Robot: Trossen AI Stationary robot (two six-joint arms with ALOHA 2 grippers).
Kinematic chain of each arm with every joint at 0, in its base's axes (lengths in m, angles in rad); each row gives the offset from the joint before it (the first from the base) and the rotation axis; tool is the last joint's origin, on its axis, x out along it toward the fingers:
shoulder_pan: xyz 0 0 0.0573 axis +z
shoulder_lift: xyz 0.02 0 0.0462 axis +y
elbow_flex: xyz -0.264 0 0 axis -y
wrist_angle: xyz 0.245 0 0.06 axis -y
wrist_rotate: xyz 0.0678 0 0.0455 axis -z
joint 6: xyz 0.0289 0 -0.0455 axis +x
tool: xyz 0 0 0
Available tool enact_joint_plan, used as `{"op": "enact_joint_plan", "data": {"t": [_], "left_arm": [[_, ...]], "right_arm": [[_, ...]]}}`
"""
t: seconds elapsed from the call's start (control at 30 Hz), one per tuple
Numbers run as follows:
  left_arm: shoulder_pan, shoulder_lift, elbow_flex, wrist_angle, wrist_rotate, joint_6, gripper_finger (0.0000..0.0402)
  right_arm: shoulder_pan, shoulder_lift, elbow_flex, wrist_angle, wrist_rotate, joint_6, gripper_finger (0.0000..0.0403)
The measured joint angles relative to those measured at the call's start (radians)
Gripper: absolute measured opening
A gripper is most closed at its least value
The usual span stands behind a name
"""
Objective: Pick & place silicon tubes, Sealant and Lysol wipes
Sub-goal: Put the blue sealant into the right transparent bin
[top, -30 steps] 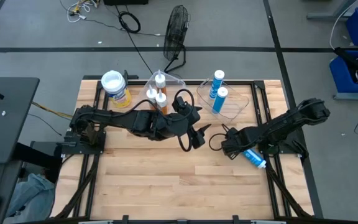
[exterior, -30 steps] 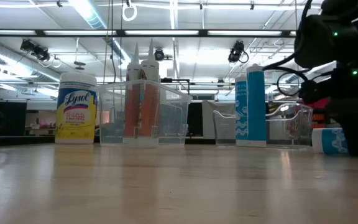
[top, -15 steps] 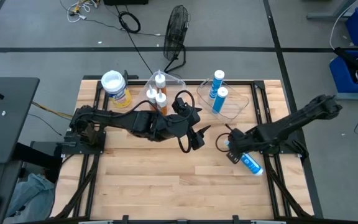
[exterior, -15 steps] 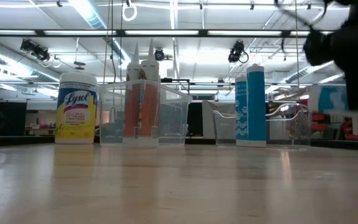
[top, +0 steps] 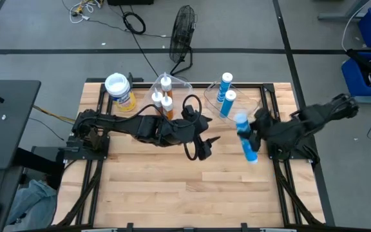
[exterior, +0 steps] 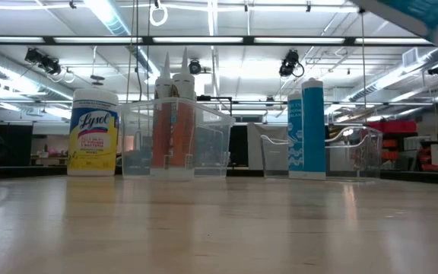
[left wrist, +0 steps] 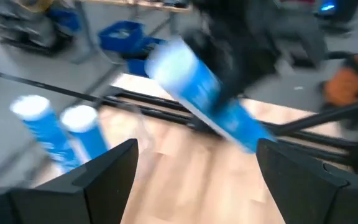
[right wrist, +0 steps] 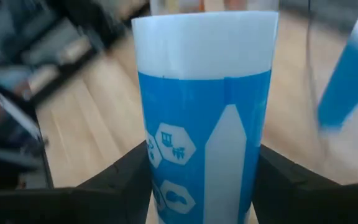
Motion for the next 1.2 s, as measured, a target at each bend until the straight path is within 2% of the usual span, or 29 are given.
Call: {"op": "enact_joint_plan", "data": {"t": [0.17,0.27,0.33,0.43,0.53,0.67,0.93,1.1,1.2], "left_arm": [[0.0,0.0,0.0,0.003,0.146,-0.105,0.033],[0.0,0.0,0.0,0.014,0.164,-0.134,0.033],[0.0,0.0,0.0,0.045,0.166,-0.145,0.033],[0.006,0.0,0.0,0.135,0.225,-0.132,0.033],[0.012,0.0,0.0,0.204,0.265,-0.118,0.033],[0.024,0.0,0.0,0.229,0.267,-0.117,0.033],[0.049,0.0,0.0,0.296,0.27,-0.117,0.033],[0.072,0.0,0.0,0.357,0.358,-0.117,0.033],[0.078,0.0,0.0,0.378,0.376,-0.117,0.0331]], "right_arm": [[0.0,-0.006,0.112,0.089,0.153,-0.214,0.0206],[-0.001,-0.007,0.152,0.235,0.187,-0.362,0.0206],[-0.001,-0.006,0.16,0.364,0.186,-0.473,0.0206],[-0.001,-0.002,0.16,0.555,0.136,-0.64,0.0206],[0.0,0.005,0.158,0.67,0.087,-0.747,0.0206],[0.0,0.005,0.158,0.736,0.009,-0.772,0.0206],[0.0,0.044,0.157,0.751,-0.058,-0.767,0.0206],[-0.001,0.084,0.156,0.809,-0.076,-0.79,0.0206],[-0.001,0.101,0.156,0.825,-0.076,-0.81,0.0206]]}}
